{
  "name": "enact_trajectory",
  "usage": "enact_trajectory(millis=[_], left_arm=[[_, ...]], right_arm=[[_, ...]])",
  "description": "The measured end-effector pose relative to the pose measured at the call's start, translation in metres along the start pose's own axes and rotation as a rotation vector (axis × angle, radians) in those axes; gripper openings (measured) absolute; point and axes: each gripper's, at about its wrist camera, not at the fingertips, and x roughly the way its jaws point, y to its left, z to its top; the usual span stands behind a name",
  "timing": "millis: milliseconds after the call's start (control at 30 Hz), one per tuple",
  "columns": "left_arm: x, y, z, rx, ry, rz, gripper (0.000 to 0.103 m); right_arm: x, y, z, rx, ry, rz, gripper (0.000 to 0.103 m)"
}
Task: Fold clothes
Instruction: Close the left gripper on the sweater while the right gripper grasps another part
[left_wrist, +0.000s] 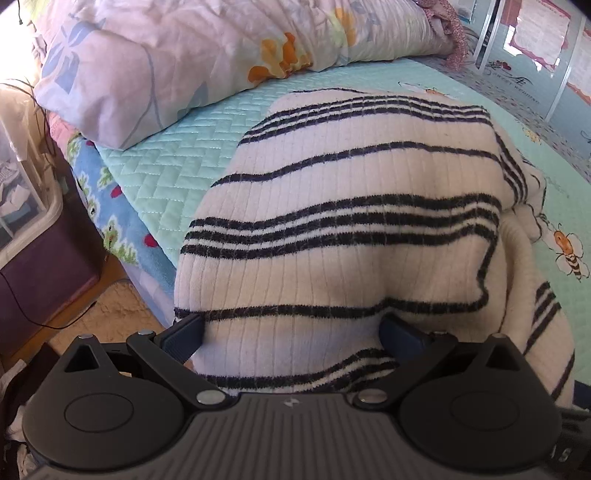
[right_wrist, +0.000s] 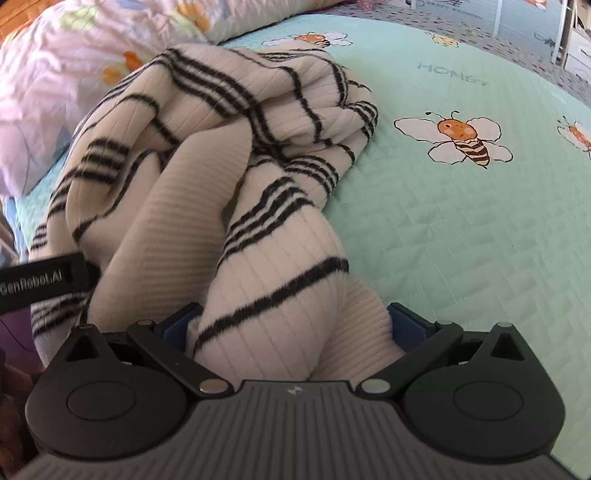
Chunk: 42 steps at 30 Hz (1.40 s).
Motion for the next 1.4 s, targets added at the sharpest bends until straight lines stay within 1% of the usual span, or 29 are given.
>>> enact_trajectory(millis=[67, 100, 133, 167, 233, 300, 333, 400, 467, 533, 567, 600, 633, 667, 733, 767, 800, 900, 933, 967, 1067, 1167, 1200, 1233, 1267, 1300, 1333, 1367, 1400], left_arm=[[-0.002, 0.002, 0.003, -0.017, 0.003, -0.001, 0.103], [-0.005, 0.005, 0.004, -0.035, -0.002, -0.013, 0.103], [-0.008, 0.008, 0.006, -0.054, -0.008, -0.025, 0.103], [-0.011, 0.012, 0.008, -0.072, -0.014, -0.037, 0.103], [-0.019, 0.02, 0.007, -0.109, -0.059, -0.053, 0.103], [-0.023, 0.025, 0.009, -0.124, -0.098, -0.047, 0.103], [-0.023, 0.026, 0.012, -0.123, -0.1, -0.044, 0.103], [-0.022, 0.024, 0.02, -0.095, -0.1, -0.037, 0.103], [-0.021, 0.022, 0.029, -0.05, -0.105, -0.03, 0.103], [-0.017, 0.015, 0.034, 0.025, -0.115, -0.017, 0.103], [-0.015, 0.014, 0.034, 0.05, -0.117, -0.016, 0.103], [-0.013, 0.013, 0.035, 0.075, -0.119, -0.016, 0.103], [-0.01, 0.012, 0.035, 0.093, -0.121, -0.014, 0.103], [-0.007, 0.011, 0.035, 0.11, -0.122, -0.012, 0.103], [-0.002, 0.011, 0.034, 0.127, -0.122, -0.015, 0.103], [0.001, 0.012, 0.034, 0.132, -0.12, -0.018, 0.103], [0.001, 0.012, 0.035, 0.131, -0.12, -0.02, 0.103], [-0.009, 0.014, 0.038, 0.107, -0.155, -0.054, 0.103], [-0.01, 0.012, 0.04, 0.122, -0.17, -0.06, 0.103], [-0.005, 0.009, 0.044, 0.142, -0.166, -0.051, 0.103], [0.016, 0.001, 0.051, 0.173, -0.113, -0.042, 0.103], [0.031, 0.001, 0.055, 0.144, -0.079, -0.069, 0.103], [0.035, 0.0, 0.055, 0.138, -0.07, -0.079, 0.103], [0.039, 0.0, 0.056, 0.131, -0.062, -0.089, 0.103], [0.041, -0.001, 0.056, 0.132, -0.062, -0.098, 0.103], [0.04, -0.002, 0.056, 0.14, -0.066, -0.121, 0.093], [0.039, -0.003, 0.056, 0.148, -0.071, -0.145, 0.082], [0.036, -0.007, 0.057, 0.154, -0.072, -0.179, 0.057], [0.031, -0.011, 0.058, 0.166, -0.073, -0.201, 0.046]], right_arm=[[-0.001, -0.001, 0.006, 0.003, 0.024, -0.002, 0.103], [-0.002, -0.003, 0.009, 0.02, 0.033, 0.001, 0.103], [-0.005, -0.005, 0.011, 0.045, 0.025, 0.013, 0.103], [-0.011, -0.007, 0.013, 0.074, 0.001, 0.032, 0.103], [-0.025, -0.011, 0.015, 0.115, -0.066, 0.086, 0.103], [-0.038, -0.013, 0.018, 0.131, -0.131, 0.152, 0.103], [-0.042, -0.014, 0.02, 0.13, -0.156, 0.181, 0.103], [-0.044, -0.011, 0.025, 0.111, -0.185, 0.22, 0.103], [-0.041, -0.005, 0.029, 0.08, -0.191, 0.256, 0.103], [-0.036, 0.002, 0.033, 0.049, -0.191, 0.285, 0.102], [-0.032, 0.005, 0.032, 0.033, -0.184, 0.283, 0.102], [-0.029, 0.009, 0.032, 0.02, -0.177, 0.278, 0.095], [-0.023, 0.01, 0.032, 0.009, -0.167, 0.274, 0.085], [-0.017, 0.009, 0.032, 0.003, -0.155, 0.274, 0.082], [-0.007, 0.005, 0.031, 0.005, -0.138, 0.279, 0.081], [-0.006, 0.003, 0.03, 0.007, -0.144, 0.278, 0.081], [-0.008, 0.002, 0.032, 0.005, -0.157, 0.277, 0.081], [-0.013, -0.002, 0.035, -0.002, -0.194, 0.273, 0.081], [-0.014, -0.003, 0.038, -0.009, -0.206, 0.268, 0.081], [-0.012, -0.003, 0.042, -0.018, -0.208, 0.26, 0.082], [0.005, -0.004, 0.057, -0.003, -0.169, 0.265, 0.085], [0.026, -0.002, 0.061, 0.026, -0.123, 0.274, 0.084], [0.032, -0.001, 0.06, 0.033, -0.111, 0.273, 0.074], [0.035, -0.001, 0.06, 0.041, -0.101, 0.281, 0.051], [0.036, 0.0, 0.06, 0.049, -0.093, 0.293, 0.041], [0.035, 0.0, 0.061, 0.052, -0.094, 0.296, 0.027], [0.032, 0.001, 0.061, 0.049, -0.102, 0.294, 0.023], [0.028, 0.002, 0.061, 0.046, -0.114, 0.293, 0.022], [0.023, 0.003, 0.061, 0.048, -0.128, 0.296, 0.02]])
